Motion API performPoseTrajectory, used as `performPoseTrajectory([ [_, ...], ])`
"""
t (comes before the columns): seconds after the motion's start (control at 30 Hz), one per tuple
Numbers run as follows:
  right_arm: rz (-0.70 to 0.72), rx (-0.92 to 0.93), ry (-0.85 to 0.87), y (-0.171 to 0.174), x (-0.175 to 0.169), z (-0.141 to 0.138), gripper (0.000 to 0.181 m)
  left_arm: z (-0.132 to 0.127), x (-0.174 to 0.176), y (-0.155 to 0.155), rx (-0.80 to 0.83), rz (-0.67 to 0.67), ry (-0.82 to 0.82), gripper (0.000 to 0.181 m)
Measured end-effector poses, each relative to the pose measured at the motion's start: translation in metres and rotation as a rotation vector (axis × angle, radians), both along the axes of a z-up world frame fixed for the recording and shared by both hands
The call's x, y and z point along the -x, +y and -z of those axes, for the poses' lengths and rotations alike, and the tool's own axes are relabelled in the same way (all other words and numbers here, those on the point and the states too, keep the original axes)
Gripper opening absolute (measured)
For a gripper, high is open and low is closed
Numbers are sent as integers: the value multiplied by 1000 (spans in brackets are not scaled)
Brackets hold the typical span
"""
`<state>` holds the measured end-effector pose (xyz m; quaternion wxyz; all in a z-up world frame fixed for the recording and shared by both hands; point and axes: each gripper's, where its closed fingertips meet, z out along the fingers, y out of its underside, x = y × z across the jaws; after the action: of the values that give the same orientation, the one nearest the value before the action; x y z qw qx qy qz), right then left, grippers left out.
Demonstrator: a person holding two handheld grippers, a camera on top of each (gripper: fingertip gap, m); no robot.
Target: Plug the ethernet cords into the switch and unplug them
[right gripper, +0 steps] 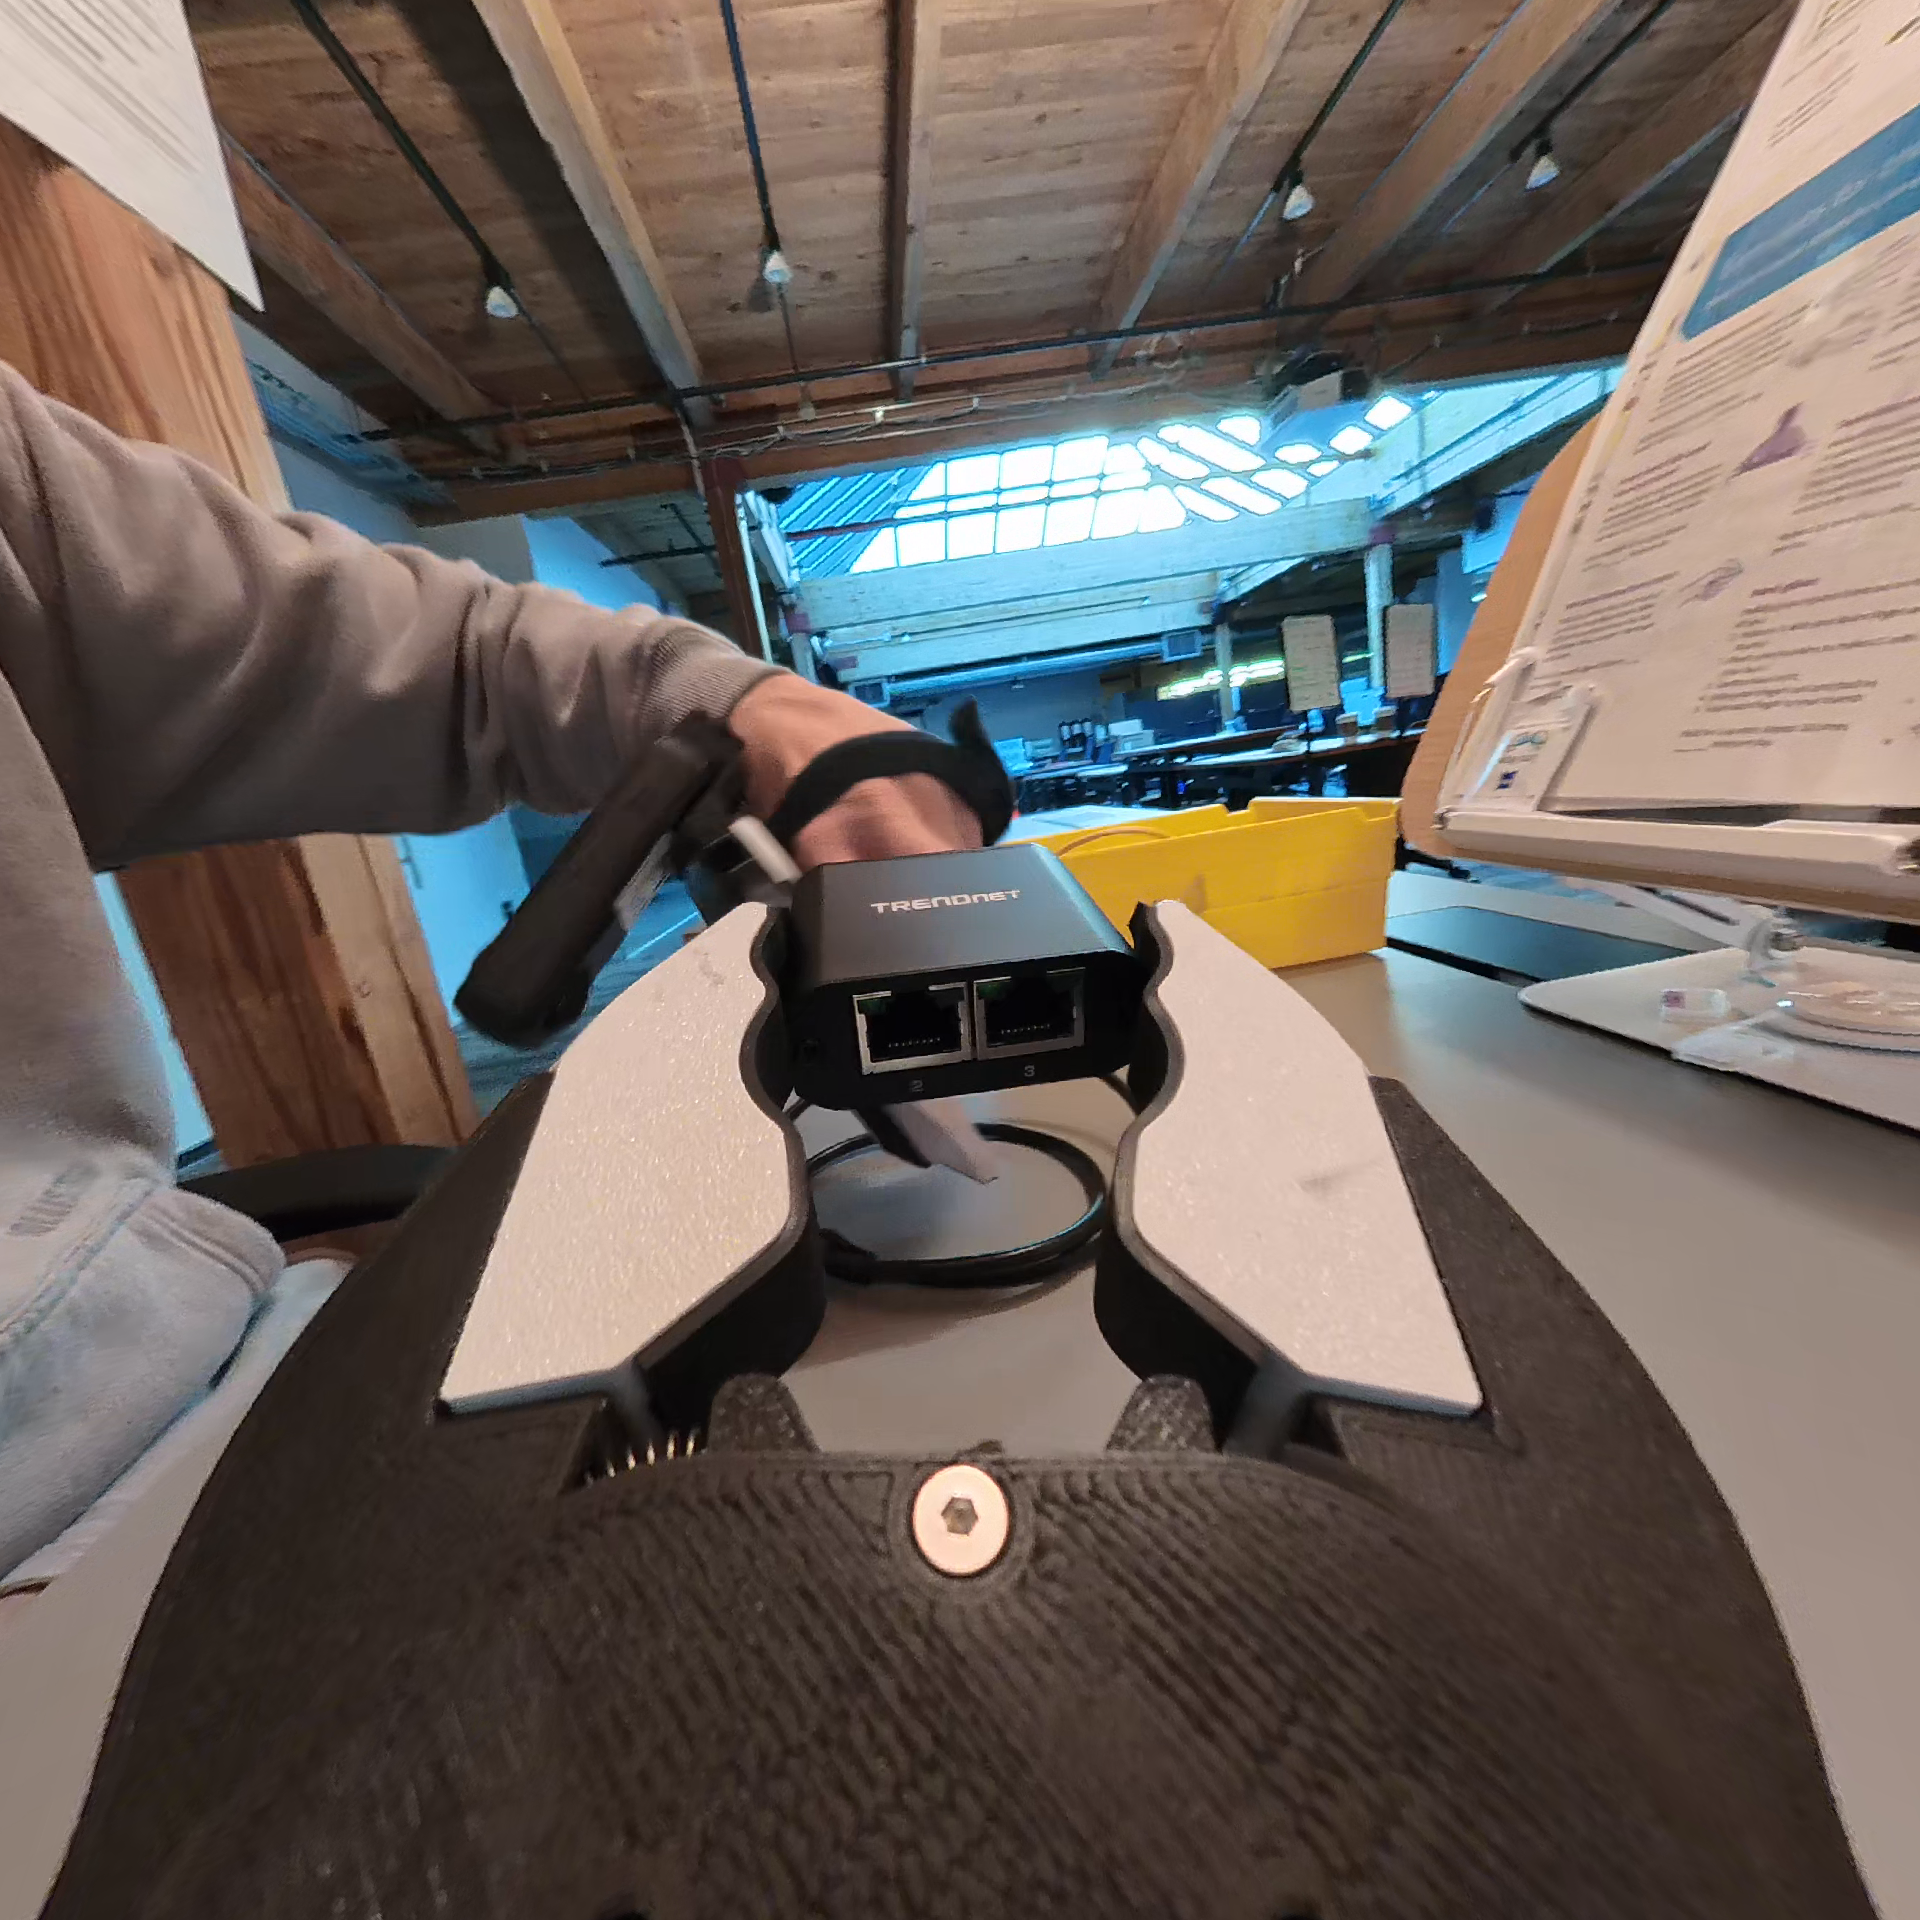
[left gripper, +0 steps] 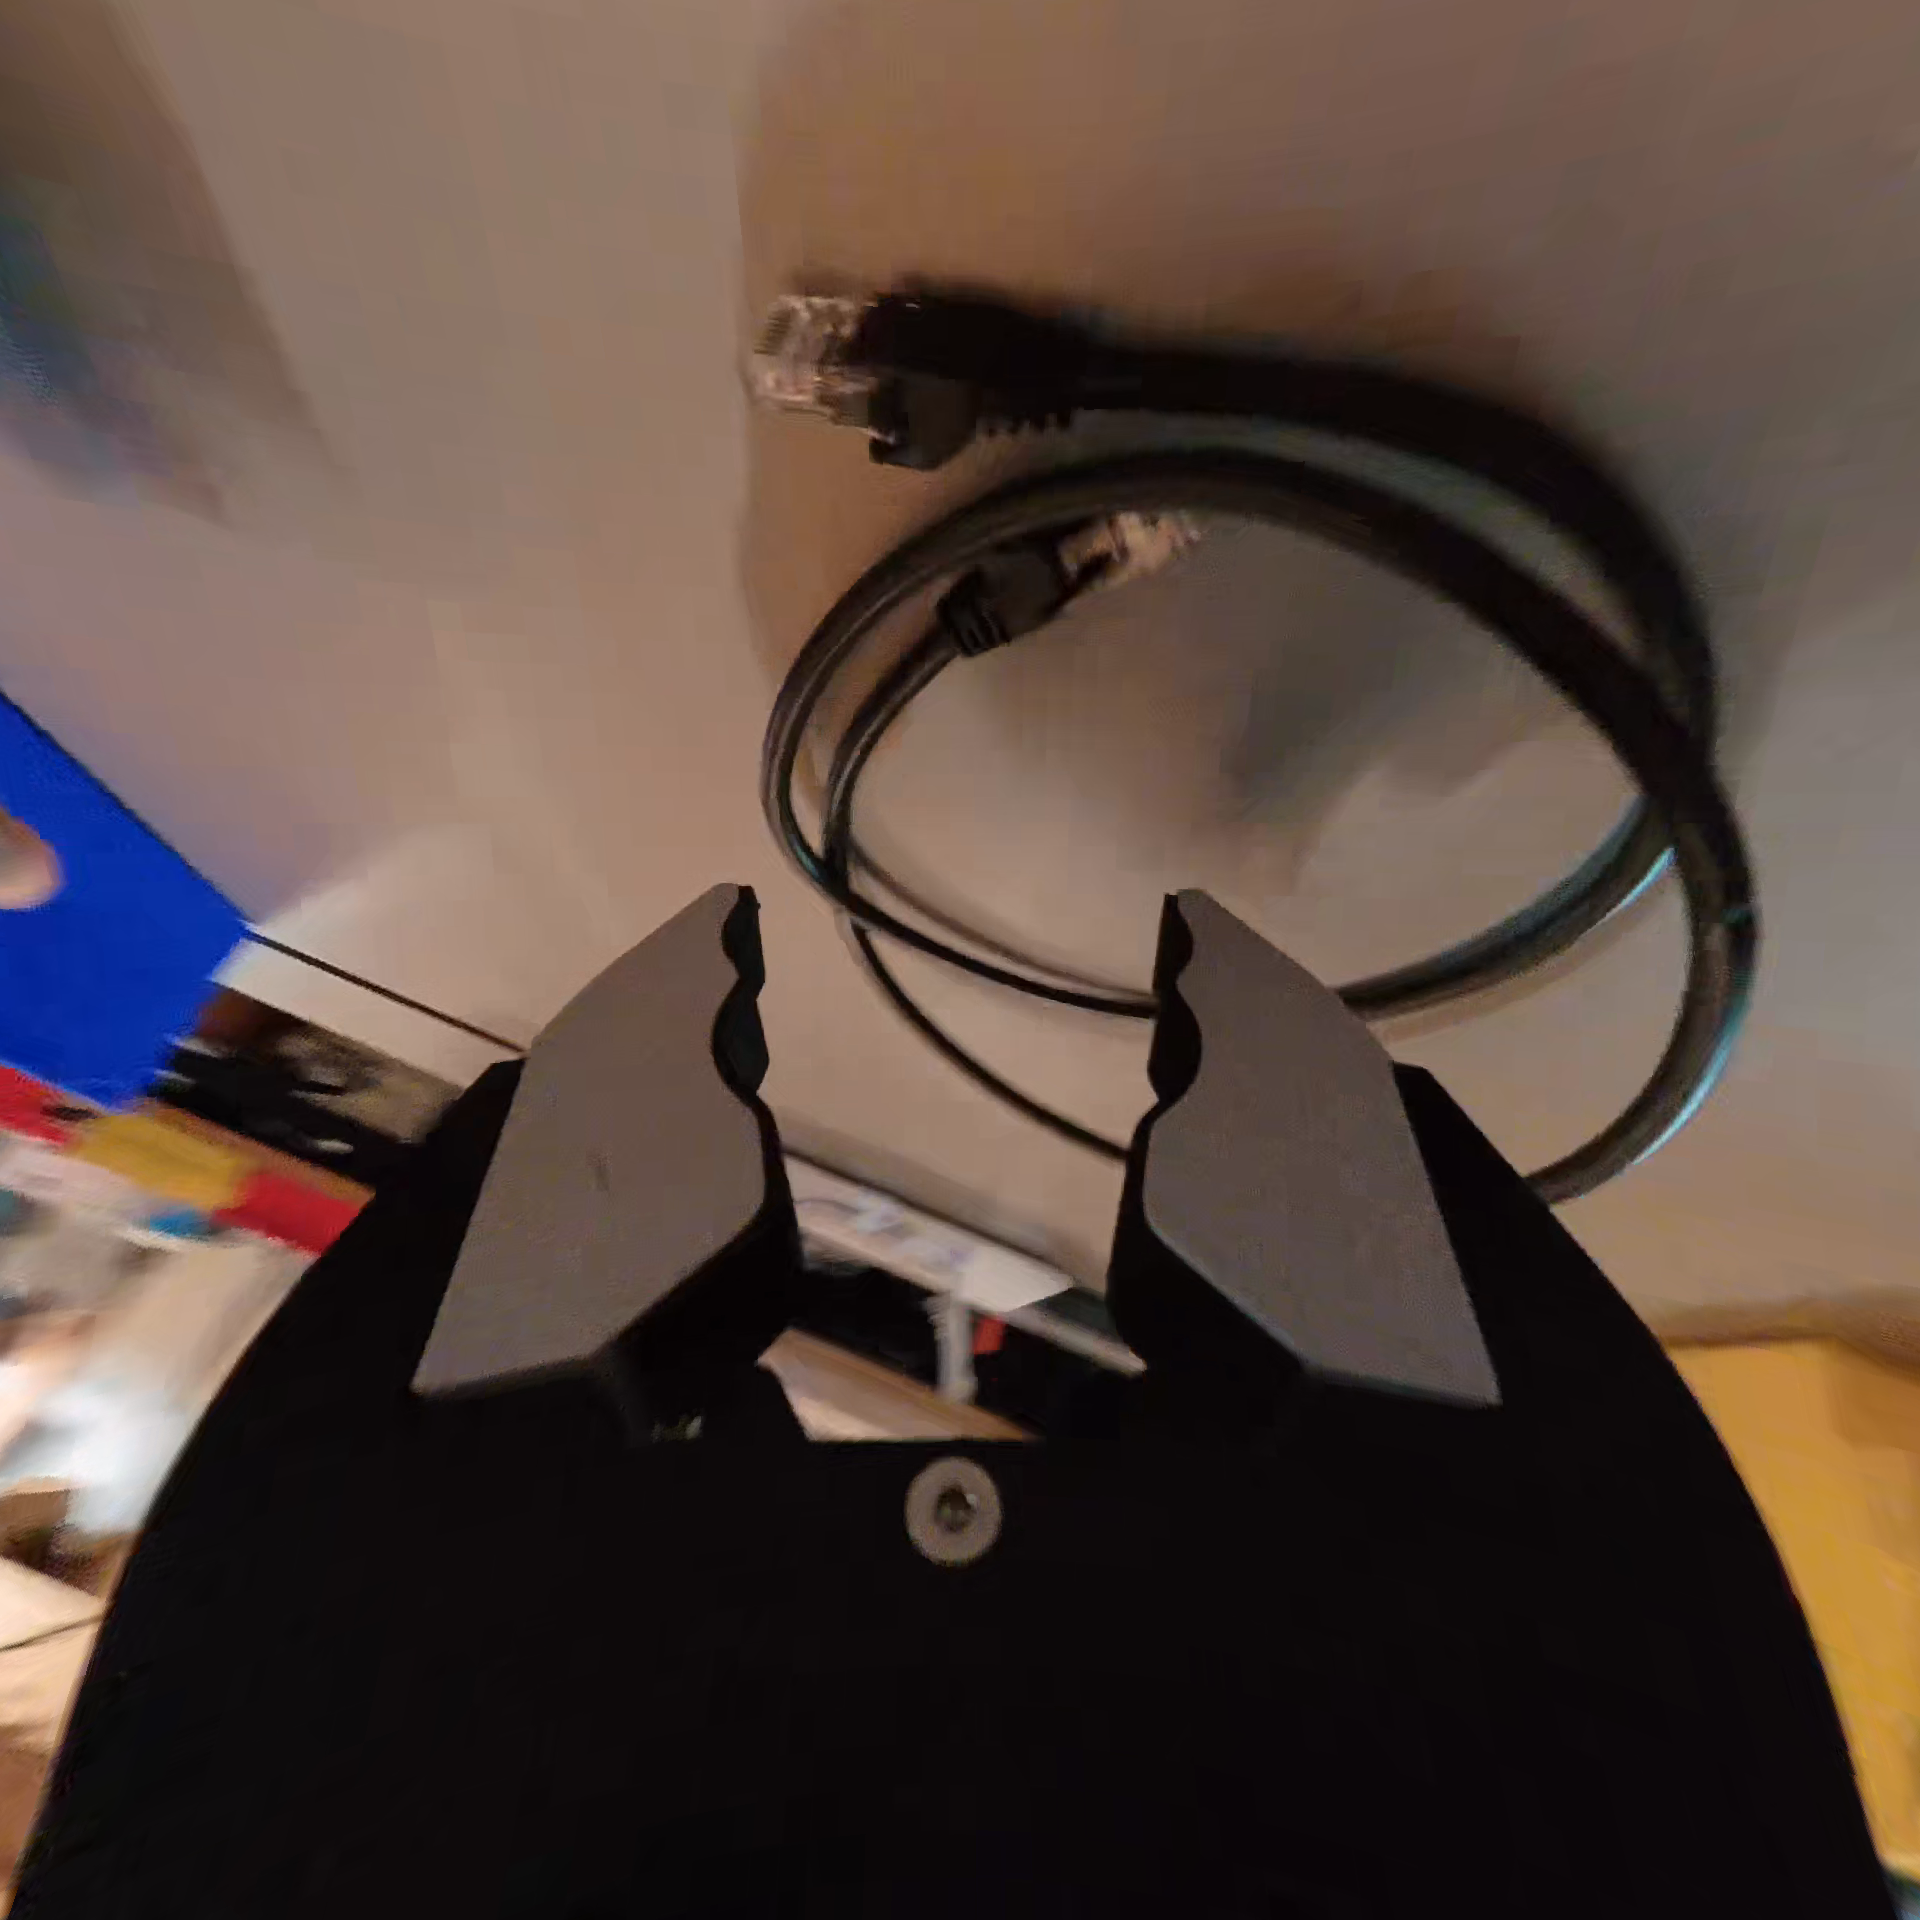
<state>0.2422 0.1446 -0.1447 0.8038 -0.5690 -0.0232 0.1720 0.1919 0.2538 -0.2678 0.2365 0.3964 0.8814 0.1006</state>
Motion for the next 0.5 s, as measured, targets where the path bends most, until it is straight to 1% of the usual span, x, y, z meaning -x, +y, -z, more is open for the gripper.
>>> performPoseTrajectory([
  [0.13, 40, -20, 7, -7, -9, -4, 64, -7, 0, -19, -78, 277, -40, 69],
  [0.17, 48, -23, 8, -9, -11, -5, 63, -6, -1, -24, -91, 340, -46, 67],
  [0.2, 54, -27, 8, -10, -13, -5, 64, -4, -1, -28, -105, 375, -38, 62],
  [0.37, 66, -47, 10, -16, -15, -9, 64, 19, 5, -32, -187, 435, 68, 48],
  [0.43, 68, -58, 14, -18, -16, -11, 64, 23, 4, -29, -236, 373, 117, 39],
  [0.47, 69, -60, 14, -19, -16, -11, 64, 23, 4, -28, -244, 319, 144, 36],
  [0.5, 70, -59, 14, -19, -17, -11, 64, 24, 5, -24, -256, 236, 182, 23],
])
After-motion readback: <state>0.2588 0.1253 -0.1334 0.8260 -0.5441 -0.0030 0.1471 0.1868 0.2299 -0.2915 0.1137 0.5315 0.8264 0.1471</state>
